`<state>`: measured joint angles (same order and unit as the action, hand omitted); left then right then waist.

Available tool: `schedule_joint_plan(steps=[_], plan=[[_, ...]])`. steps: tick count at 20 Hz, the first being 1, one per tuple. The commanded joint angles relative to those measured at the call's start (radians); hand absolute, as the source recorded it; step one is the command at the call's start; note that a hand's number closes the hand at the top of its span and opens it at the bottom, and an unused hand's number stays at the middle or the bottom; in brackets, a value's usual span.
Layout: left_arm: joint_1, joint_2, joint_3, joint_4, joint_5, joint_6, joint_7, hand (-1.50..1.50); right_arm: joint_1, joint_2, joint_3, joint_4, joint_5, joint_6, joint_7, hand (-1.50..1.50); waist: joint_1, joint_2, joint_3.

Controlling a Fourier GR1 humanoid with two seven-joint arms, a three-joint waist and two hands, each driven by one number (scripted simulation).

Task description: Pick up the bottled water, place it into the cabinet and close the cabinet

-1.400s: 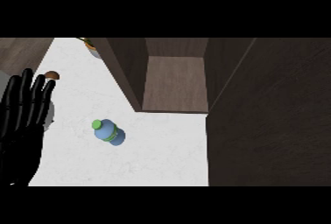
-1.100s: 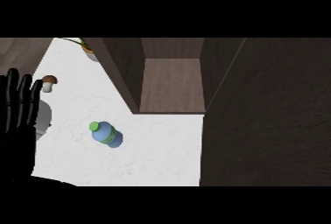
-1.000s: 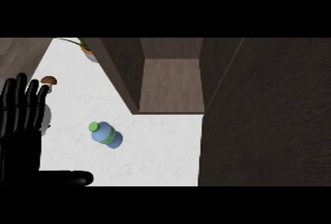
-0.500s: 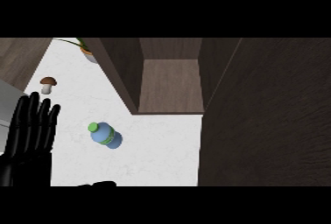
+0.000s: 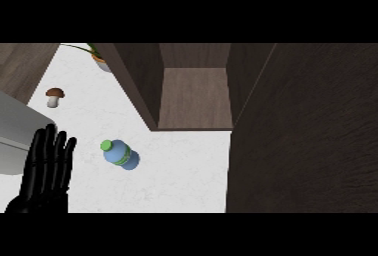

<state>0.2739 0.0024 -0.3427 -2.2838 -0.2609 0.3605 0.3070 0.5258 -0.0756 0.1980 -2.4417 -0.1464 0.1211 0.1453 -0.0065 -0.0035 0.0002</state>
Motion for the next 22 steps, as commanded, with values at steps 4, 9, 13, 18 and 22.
schedule_joint_plan(steps=[4, 9, 13, 18, 22], plan=[[0.048, 0.028, 0.085, 0.074, 0.070, 0.021, -0.146, -1.50, 0.084, -0.024, -0.045, -0.074, -0.047, 0.030, -0.027, -1.50, 0.003, 0.002, -0.001], [-0.032, 0.012, 0.192, 0.256, 0.122, 0.035, -0.207, -1.50, 0.171, -0.014, 0.015, -0.128, 0.021, 0.040, -0.064, -1.50, -0.005, 0.002, -0.001], [-0.025, 0.017, 0.236, 0.398, 0.192, -0.002, -0.324, -1.50, 0.243, -0.025, 0.004, -0.132, -0.012, 0.077, -0.129, -1.50, -0.008, 0.001, -0.001], [-0.010, -0.002, 0.237, 0.494, 0.251, -0.004, -0.439, -1.50, 0.307, -0.025, 0.046, -0.218, 0.007, 0.072, -0.104, -1.50, -0.005, 0.001, -0.001], [-0.052, 0.010, 0.343, 0.706, 0.333, -0.080, -0.577, -1.50, 0.365, -0.040, 0.067, -0.217, 0.025, 0.098, -0.157, -1.50, -0.013, 0.001, -0.002]])
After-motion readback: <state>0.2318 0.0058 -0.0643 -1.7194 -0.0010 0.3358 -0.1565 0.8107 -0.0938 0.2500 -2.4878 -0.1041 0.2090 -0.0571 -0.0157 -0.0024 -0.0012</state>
